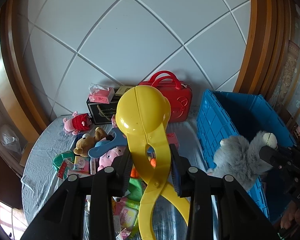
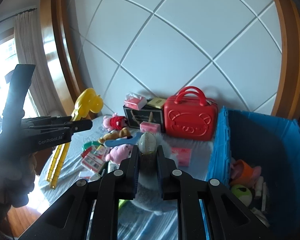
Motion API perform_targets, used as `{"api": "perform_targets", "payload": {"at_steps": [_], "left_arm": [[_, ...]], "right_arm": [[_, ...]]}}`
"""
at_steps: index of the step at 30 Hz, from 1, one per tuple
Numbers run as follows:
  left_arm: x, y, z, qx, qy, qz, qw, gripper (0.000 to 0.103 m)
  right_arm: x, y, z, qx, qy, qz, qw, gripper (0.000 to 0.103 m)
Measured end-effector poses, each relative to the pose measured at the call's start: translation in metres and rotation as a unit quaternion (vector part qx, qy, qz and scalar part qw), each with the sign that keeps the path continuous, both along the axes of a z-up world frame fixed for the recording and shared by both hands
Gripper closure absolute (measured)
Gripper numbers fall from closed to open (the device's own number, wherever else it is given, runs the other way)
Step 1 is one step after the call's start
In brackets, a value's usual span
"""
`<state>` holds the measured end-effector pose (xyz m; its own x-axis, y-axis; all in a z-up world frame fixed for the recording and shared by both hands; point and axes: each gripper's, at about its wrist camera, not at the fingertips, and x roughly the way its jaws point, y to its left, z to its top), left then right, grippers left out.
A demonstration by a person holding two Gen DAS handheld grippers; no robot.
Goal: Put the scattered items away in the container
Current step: 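Lift and carry the yellow clip toy and grey plush over the blue crate, then open both tools to drop the yellow clip toy and grey plush into the crate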
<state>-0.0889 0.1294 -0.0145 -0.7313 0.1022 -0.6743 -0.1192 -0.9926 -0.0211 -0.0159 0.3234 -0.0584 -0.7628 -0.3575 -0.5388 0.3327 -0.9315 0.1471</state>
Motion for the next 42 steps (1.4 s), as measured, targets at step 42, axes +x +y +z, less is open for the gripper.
{"api": "perform_targets", "payload": {"at_steps": [42], "left_arm": [[-0.033, 0.209, 0.026, -0.022, 0.015, -0.164, 0.9861, 0.07]], "right_arm": [[0.048, 0.167, 0.049, -0.022, 0.053, -0.156, 0.986, 0.088]]}}
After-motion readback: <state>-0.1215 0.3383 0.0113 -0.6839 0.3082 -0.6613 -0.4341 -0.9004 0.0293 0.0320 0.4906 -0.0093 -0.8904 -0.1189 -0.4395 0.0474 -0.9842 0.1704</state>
